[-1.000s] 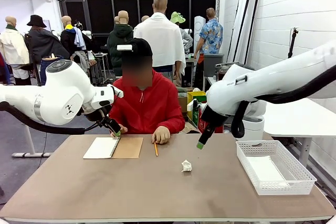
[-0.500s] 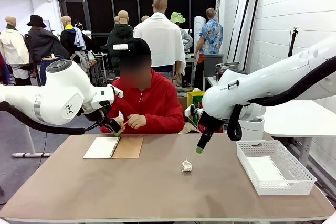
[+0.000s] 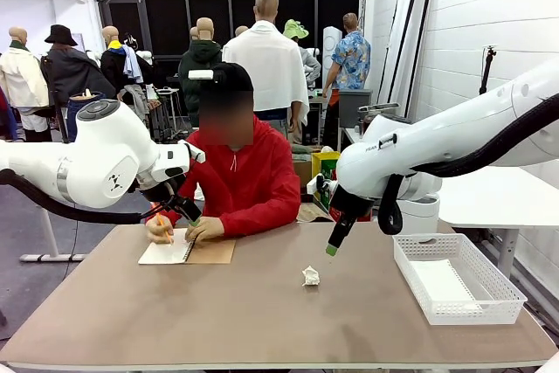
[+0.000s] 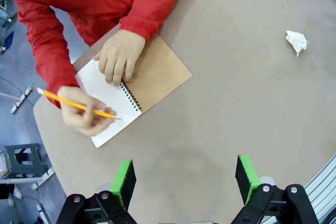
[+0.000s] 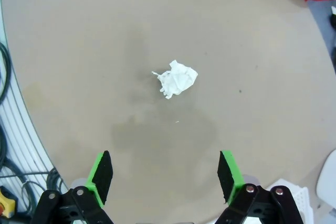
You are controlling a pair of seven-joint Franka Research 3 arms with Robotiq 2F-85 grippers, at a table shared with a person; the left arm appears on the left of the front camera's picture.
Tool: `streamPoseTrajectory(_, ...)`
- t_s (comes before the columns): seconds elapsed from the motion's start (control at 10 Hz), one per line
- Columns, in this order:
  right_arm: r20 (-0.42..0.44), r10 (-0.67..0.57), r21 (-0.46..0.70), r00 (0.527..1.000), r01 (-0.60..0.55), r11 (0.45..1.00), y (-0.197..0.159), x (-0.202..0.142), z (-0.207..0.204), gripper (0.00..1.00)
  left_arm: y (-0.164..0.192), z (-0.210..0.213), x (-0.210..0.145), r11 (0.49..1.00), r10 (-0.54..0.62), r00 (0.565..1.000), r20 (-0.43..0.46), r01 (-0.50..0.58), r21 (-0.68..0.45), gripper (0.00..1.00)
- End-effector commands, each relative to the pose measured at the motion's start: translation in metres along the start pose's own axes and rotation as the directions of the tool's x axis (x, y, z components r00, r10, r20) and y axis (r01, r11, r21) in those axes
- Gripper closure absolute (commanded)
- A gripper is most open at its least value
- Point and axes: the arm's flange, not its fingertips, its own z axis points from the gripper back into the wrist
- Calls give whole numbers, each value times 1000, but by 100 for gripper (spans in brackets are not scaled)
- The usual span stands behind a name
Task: Sort the paper based on its condition.
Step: If a person hands you a paper, place it in the Organizing basket , and if it's crumpled, put it in the Trash can.
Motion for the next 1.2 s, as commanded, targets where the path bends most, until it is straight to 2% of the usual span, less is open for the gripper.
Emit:
streamPoseTrajectory(0.0, -33, 11, -11, 999, -12, 1000, -5, 10, -26, 0, 1, -1, -1, 1000, -6, 1000, 4, 6, -2, 0)
streamPoseTrajectory(0.6, -73, 56, 0, 996, -57, 998, -14, 34, -90, 0, 1, -1, -1, 1000, -6, 1000, 4, 6, -2, 0)
streamPoseTrajectory(1.1, -118, 102, 51, 988, -96, 994, -31, 50, -119, 0, 1, -1, -1, 1000, -6, 1000, 4, 6, -2, 0)
